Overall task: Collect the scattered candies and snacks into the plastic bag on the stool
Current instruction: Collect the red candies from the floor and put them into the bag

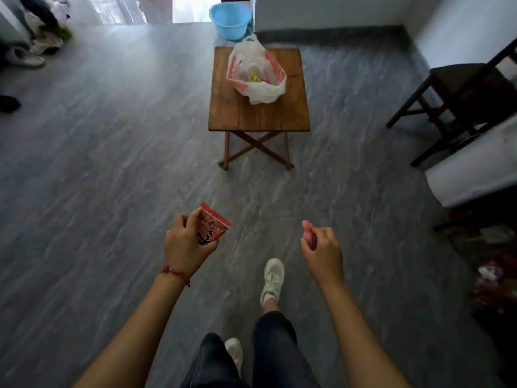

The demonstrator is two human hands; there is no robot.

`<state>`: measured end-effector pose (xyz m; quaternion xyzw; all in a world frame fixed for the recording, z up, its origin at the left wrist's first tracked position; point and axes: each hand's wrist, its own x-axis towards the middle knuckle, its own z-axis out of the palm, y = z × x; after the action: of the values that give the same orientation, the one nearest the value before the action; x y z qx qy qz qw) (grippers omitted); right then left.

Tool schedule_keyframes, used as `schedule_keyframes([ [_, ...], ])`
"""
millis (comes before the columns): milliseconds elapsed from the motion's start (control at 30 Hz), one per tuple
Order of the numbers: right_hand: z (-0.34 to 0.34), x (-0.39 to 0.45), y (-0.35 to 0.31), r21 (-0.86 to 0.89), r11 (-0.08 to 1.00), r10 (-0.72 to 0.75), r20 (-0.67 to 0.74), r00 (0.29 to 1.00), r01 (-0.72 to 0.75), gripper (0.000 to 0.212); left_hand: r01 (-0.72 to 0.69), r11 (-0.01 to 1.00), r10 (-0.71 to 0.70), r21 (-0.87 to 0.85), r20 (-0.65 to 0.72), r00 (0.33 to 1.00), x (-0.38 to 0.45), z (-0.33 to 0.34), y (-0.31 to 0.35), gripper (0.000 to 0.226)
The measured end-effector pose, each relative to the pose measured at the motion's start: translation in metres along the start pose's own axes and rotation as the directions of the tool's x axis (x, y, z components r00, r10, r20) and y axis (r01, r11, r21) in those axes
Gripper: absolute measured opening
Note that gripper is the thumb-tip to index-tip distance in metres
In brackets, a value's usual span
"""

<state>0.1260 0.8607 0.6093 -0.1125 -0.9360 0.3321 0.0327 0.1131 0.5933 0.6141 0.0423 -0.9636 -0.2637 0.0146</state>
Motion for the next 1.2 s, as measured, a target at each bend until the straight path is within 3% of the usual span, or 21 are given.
schedule_keyframes([
  [500,-0.010,0.281,-0.029,0.024,0.998,-0.057,0.011,0.998,0.057,0.024,0.022,0.998,-0.019,0.059,-0.049,0.999,0.236,0.019,0.073,0.078],
  [1200,0.066,0.575,-0.117,-0.003,0.999,-0.053,0.053,0.997,0.053,0.024,-0.045,0.999,0.045,0.023,0.004,0.999,0.558,0.034,0.074,0.078],
])
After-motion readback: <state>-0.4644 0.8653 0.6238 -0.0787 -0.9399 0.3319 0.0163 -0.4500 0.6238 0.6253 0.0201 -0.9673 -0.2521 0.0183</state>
